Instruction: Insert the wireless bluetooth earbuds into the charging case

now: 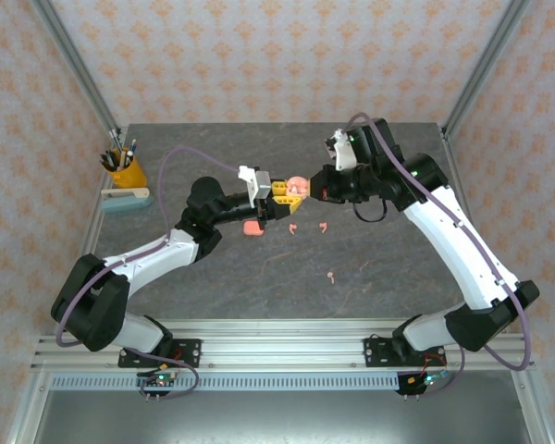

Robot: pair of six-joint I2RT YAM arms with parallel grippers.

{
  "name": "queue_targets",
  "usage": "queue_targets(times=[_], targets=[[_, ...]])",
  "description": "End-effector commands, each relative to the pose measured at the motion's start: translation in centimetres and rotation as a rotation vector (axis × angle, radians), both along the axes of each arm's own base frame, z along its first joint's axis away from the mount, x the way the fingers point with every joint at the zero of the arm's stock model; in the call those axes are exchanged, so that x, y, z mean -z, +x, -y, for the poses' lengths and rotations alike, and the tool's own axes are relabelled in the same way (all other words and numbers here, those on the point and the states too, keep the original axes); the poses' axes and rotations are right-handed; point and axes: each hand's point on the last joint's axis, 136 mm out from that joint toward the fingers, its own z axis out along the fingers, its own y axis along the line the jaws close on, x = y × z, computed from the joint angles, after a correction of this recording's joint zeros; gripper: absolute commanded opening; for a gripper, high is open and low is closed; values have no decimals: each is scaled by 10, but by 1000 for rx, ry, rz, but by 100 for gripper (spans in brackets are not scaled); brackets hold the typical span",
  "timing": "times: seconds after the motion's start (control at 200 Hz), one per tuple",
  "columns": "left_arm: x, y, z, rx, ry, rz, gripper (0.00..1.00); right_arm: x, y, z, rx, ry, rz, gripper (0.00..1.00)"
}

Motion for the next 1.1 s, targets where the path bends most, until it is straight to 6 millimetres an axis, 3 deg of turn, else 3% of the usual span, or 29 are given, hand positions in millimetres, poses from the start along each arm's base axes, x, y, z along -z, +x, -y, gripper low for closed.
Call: queue_targets(times=[0.0,0.465,0.761,1.096], targets=[[-28,-6,0,6,-45,103,0,-21,-6,1,-2,37,46,0],[-28,-5,0,1,-42,100,0,-54,-16,-41,-116,155,84,0],[-31,-5,0,-2,-45,104,0,-34,-9,-54,-128,111,54,0],[-32,-6,-1,-10,-44,109,0,-14,-14,-31,-80,4,56,0]])
